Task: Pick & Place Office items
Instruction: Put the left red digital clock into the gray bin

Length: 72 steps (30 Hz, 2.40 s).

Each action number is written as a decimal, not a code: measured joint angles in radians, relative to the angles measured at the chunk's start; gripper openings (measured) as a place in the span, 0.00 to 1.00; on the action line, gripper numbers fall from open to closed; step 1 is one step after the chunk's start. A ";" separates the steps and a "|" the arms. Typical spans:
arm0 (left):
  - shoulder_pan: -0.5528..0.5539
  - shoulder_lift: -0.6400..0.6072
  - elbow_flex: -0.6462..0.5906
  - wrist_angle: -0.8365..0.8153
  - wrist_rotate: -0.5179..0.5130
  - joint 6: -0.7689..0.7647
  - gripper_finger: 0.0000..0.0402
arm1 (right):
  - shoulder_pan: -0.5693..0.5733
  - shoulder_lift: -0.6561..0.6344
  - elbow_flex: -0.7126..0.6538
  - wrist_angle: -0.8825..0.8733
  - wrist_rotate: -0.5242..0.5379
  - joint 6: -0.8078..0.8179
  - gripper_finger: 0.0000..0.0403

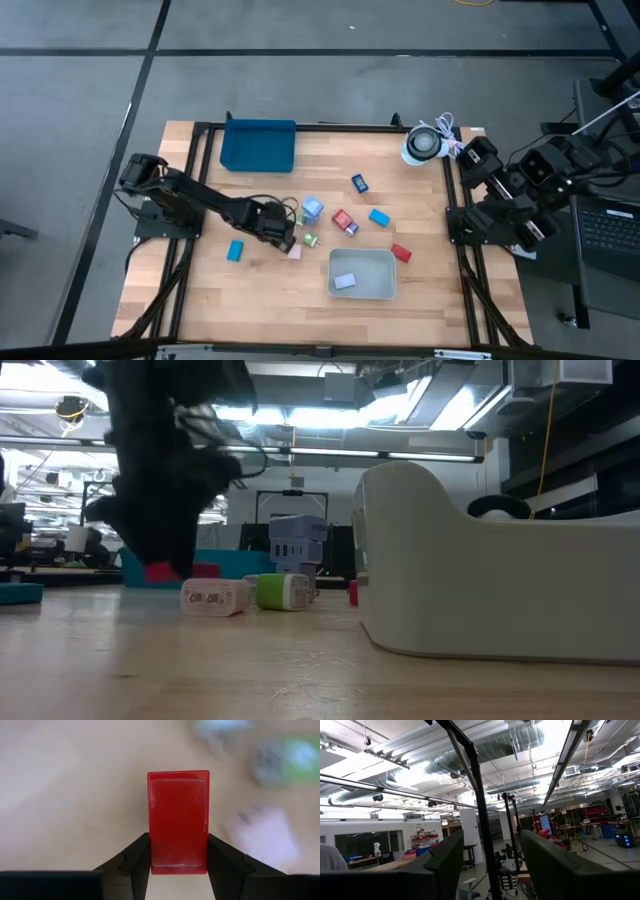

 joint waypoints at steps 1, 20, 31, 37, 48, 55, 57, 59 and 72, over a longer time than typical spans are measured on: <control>-0.015 -0.019 0.000 0.011 0.018 0.021 0.38 | 0.003 0.000 0.000 0.001 0.000 0.000 0.51; -0.068 -0.065 0.257 0.245 0.012 0.763 0.38 | 0.013 0.016 0.000 0.069 0.000 -0.023 0.51; 0.063 0.239 0.658 -0.009 0.137 1.114 0.38 | 0.013 0.045 0.000 0.084 -0.003 -0.024 0.51; 0.050 0.352 0.734 0.005 0.210 1.165 0.40 | 0.013 0.048 0.000 0.088 -0.003 -0.027 0.51; -0.026 0.387 0.734 0.007 0.219 1.090 0.41 | 0.013 0.055 0.000 0.090 -0.003 -0.050 0.51; -0.012 0.386 0.734 0.008 0.205 1.089 0.40 | 0.013 0.072 0.000 0.094 0.000 -0.052 0.51; -0.005 0.386 0.734 0.010 0.204 1.089 0.41 | 0.013 0.077 0.000 0.096 0.000 -0.052 0.51; -0.001 0.386 0.734 0.021 0.207 1.090 0.42 | 0.013 0.082 0.000 0.102 0.000 -0.051 0.51; -0.003 0.386 0.734 0.057 0.210 1.115 0.44 | 0.013 0.084 0.000 0.109 0.000 -0.052 0.51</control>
